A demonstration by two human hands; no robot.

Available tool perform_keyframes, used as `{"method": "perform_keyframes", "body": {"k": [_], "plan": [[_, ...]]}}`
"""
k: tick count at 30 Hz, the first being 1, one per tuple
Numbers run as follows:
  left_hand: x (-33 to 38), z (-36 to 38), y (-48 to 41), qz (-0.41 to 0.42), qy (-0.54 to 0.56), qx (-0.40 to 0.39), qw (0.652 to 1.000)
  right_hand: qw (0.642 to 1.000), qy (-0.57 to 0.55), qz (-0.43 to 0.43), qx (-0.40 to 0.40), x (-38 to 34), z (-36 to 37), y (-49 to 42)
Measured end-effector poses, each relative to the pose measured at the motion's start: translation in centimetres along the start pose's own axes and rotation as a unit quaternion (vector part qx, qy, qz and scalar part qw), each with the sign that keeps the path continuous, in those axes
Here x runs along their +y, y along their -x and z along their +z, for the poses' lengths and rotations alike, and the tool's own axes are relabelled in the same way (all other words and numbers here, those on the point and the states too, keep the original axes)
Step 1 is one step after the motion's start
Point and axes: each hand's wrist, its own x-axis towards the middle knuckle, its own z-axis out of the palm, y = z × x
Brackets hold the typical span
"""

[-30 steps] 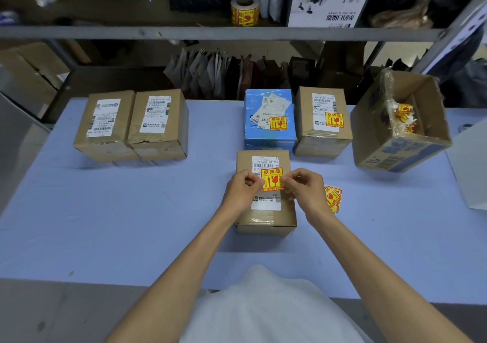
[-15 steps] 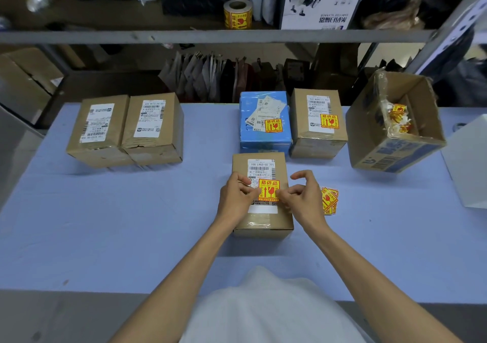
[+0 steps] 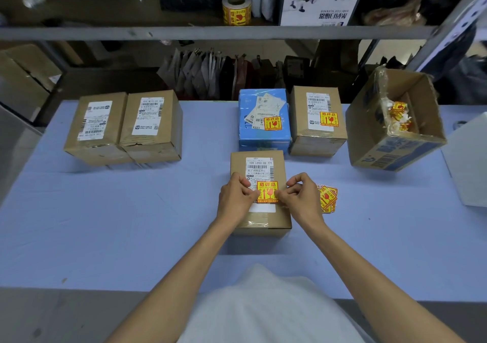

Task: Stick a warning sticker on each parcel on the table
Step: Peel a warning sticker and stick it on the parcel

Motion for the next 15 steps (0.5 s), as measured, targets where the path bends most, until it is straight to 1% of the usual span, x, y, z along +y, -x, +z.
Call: {"method": "perform_keyframes", "body": {"k": [7, 11, 15], "plan": [[0.52, 0.02, -0.35, -0.006, -0.046, -0.015, 0.999, 1.000, 0.023, -0.001, 0.013, 0.37, 0.66, -0.38], [0.79, 0.04, -0.74, -0.008, -0.083, -0.022, 0.996, 0.998, 0.054, -0.019, 0.021, 0.35, 0.84, -0.54], [0.57, -0.12, -0.78, 0.006, -0.079, -0.019, 0.997, 0.995, 0.096, -0.021, 0.025, 0.12, 0.90, -0.57]]}}
